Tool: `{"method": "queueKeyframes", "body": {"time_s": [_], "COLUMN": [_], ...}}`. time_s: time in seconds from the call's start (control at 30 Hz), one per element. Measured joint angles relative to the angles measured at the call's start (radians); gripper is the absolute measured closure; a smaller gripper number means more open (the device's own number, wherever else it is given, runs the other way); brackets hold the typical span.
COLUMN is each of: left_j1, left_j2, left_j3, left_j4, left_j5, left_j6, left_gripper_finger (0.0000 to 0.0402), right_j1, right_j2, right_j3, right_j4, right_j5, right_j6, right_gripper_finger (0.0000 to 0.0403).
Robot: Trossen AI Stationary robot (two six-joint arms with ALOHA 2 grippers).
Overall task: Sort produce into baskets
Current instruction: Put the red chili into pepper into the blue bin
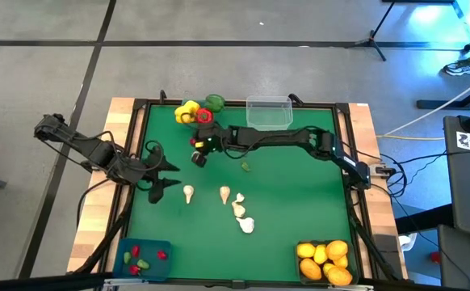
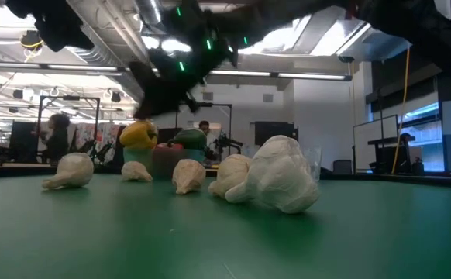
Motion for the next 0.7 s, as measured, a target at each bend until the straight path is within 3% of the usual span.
{"method": "queueKeyframes", "body": {"time_s": [0.17,0.37,0.53,0.7], "left_j1": [0.000,0.000,0.000,-0.003], "left_j2": [-0.033,-0.149,-0.275,-0.410], "left_j3": [0.000,0.000,0.000,-0.001], "left_j4": [-0.082,-0.098,-0.093,-0.004], "left_j5": [-0.150,-0.221,-0.310,-0.311], "left_j6": [-0.070,-0.178,-0.179,-0.066], "left_gripper_finger": [0.0194,0.0194,0.0194,0.0194], "right_j1": [0.083,0.123,0.145,0.190], "right_j2": [-0.001,-0.001,-0.002,-0.014], "right_j3": [0.165,0.325,0.393,0.392], "right_j4": [-0.108,-0.255,-0.306,-0.271], "right_j5": [0.064,0.217,0.153,0.034], "right_j6": [-0.132,-0.249,-0.217,-0.128], "right_gripper_finger": [0.0349,0.0346,0.0346,0.0345]}}
